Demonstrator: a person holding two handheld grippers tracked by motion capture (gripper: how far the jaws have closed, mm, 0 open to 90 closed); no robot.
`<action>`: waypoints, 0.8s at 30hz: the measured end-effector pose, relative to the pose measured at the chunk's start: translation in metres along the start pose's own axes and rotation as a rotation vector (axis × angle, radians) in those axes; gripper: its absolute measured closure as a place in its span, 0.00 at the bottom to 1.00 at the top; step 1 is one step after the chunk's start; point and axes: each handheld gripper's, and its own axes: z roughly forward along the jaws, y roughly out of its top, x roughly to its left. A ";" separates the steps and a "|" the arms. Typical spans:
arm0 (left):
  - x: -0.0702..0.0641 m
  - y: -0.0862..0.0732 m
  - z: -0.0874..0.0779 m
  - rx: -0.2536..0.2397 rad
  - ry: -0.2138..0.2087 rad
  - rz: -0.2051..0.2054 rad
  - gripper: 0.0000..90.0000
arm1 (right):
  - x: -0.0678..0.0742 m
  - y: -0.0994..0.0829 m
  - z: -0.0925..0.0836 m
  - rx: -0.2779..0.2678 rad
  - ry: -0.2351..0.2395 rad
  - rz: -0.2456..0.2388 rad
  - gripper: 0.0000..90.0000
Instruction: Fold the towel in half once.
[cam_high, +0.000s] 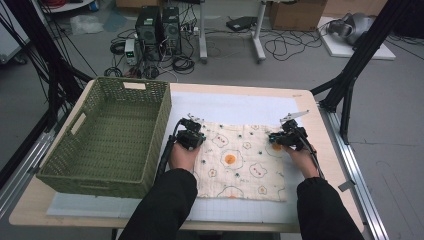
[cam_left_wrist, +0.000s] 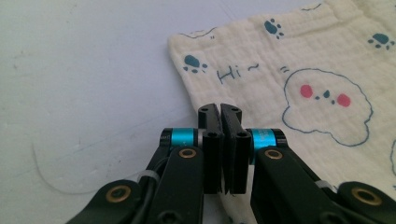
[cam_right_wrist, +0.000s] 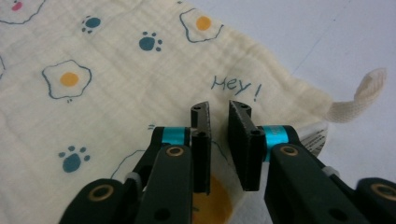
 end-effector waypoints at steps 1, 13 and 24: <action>0.000 0.000 0.000 -0.001 0.002 -0.001 0.97 | -0.001 0.000 0.000 -0.002 0.013 0.009 0.95; -0.002 0.003 -0.029 -0.104 -0.033 -0.019 0.98 | -0.005 -0.002 -0.025 -0.087 0.131 0.062 0.97; -0.010 -0.012 -0.068 -0.197 -0.050 0.031 0.98 | 0.013 -0.010 -0.061 -0.158 0.208 0.022 0.97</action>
